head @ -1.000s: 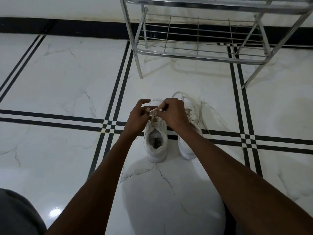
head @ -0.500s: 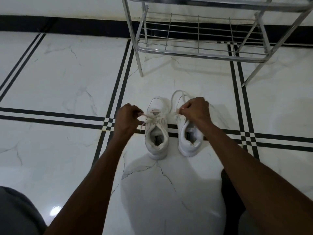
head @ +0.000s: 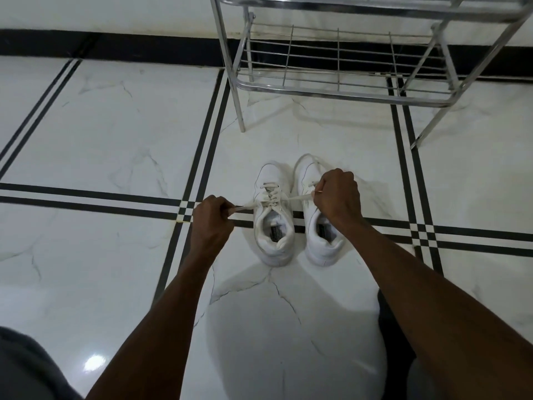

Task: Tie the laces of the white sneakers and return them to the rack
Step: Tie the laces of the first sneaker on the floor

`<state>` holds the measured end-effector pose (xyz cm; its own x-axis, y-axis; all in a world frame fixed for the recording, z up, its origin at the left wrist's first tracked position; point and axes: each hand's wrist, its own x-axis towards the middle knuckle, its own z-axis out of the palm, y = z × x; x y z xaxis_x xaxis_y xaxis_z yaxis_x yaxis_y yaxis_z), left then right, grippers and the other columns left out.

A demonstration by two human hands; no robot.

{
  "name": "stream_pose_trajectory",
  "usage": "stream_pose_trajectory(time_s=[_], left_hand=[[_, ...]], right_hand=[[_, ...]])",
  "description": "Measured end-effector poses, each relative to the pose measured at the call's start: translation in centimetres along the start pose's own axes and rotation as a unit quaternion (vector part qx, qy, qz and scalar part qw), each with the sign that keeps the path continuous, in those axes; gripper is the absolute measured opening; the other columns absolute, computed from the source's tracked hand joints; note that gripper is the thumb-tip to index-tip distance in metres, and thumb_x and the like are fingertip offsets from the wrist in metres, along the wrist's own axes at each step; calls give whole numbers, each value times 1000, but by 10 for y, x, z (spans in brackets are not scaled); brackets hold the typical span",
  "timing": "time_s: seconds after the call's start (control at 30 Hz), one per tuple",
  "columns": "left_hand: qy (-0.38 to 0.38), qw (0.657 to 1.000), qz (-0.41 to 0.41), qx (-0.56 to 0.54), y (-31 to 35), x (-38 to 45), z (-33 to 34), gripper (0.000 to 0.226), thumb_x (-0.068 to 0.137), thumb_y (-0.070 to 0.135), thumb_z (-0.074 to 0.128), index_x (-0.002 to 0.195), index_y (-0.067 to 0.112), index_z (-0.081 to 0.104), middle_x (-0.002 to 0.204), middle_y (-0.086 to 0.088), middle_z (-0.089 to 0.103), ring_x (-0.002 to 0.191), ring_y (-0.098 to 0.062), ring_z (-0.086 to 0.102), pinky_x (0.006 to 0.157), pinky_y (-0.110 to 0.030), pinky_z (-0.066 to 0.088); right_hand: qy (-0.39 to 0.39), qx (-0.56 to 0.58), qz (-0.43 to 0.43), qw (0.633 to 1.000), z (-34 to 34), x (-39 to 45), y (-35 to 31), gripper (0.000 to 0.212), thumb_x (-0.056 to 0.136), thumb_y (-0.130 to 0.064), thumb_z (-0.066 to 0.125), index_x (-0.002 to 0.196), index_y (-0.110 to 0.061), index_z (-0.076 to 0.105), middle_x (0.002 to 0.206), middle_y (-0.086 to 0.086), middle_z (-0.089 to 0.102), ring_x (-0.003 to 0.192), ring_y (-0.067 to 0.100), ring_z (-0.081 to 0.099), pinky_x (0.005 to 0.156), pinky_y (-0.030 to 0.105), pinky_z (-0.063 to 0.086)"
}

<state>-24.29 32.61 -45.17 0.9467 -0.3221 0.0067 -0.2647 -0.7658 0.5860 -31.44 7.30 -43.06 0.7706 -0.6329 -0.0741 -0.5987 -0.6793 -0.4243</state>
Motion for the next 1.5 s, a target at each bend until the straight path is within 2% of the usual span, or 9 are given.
stream_pose_trajectory(time_s=[0.3, 0.43, 0.53, 0.6, 0.73, 0.93, 1.13, 1.23, 1.5], left_hand=[[3, 997, -30, -66, -1, 2, 6, 13, 87, 0, 72, 96, 4, 80, 90, -11, 78, 79, -16, 66, 69, -19, 49], [-57, 993, -2, -99, 10, 2, 9, 35, 90, 3, 72, 125, 5, 70, 122, -13, 72, 108, -25, 69, 90, -29, 49], [-109, 988, 37, -105, 25, 4, 19, 48, 87, -7, 70, 134, 3, 64, 131, -18, 68, 119, -29, 66, 98, -36, 55], [-119, 988, 20, -92, 28, 8, 24, 40, 88, -9, 67, 125, 4, 71, 123, -18, 73, 113, -31, 70, 96, -42, 59], [-65, 998, 18, -4, 25, 7, 27, 21, 95, 24, 60, 99, 20, 81, 89, -6, 78, 89, -31, 70, 80, -47, 56], [-32, 977, 91, 192, 28, 2, 23, 9, 86, 28, 78, 93, 24, 80, 96, 2, 75, 107, -29, 59, 100, -51, 36], [-4, 986, 64, 155, 15, -1, 21, 14, 84, 7, 68, 82, 15, 80, 69, -5, 73, 85, -32, 64, 88, -45, 39], [2, 990, 34, 137, 8, -2, 22, 23, 84, -1, 62, 86, 13, 80, 73, -7, 73, 84, -31, 63, 86, -42, 36], [4, 996, 26, 90, 6, -2, 24, 24, 82, -1, 65, 87, 15, 83, 72, -8, 76, 74, -31, 68, 81, -43, 48]], right_hand=[[8, -33, -112, 993, 2, 4, -5, 14, 79, 8, 63, 83, -4, 69, 85, 12, 72, 85, 29, 66, 61, 31, 45], [-73, 2, -204, 976, 5, 4, -13, 43, 78, 7, 70, 119, -9, 69, 117, 11, 69, 118, 34, 55, 94, 42, 48], [-167, -27, -253, 952, 14, -2, -22, 34, 78, 4, 65, 108, -10, 75, 111, 11, 73, 111, 35, 61, 91, 40, 50], [-179, -18, -243, 953, 19, -6, -23, 13, 83, -5, 63, 89, -5, 75, 91, 15, 76, 89, 33, 69, 76, 36, 52], [-143, 5, -227, 963, 21, -10, -19, 24, 94, -19, 59, 83, 2, 65, 78, 19, 71, 74, 33, 66, 64, 40, 48], [-115, -35, -275, 954, 29, -15, -26, 14, 97, -12, 51, 93, -1, 57, 80, 19, 64, 68, 30, 56, 59, 34, 31], [-138, -96, -295, 941, 37, -14, -24, 10, 93, -3, 50, 96, 1, 58, 90, 22, 67, 79, 37, 65, 60, 32, 30], [-120, -74, -271, 952, 32, -18, -28, 9, 93, -4, 52, 95, 2, 59, 84, 23, 68, 76, 37, 66, 59, 32, 31], [-150, -62, -170, 972, 28, -25, -40, 8, 93, -3, 51, 99, 0, 57, 97, 22, 66, 87, 37, 67, 62, 32, 35]])
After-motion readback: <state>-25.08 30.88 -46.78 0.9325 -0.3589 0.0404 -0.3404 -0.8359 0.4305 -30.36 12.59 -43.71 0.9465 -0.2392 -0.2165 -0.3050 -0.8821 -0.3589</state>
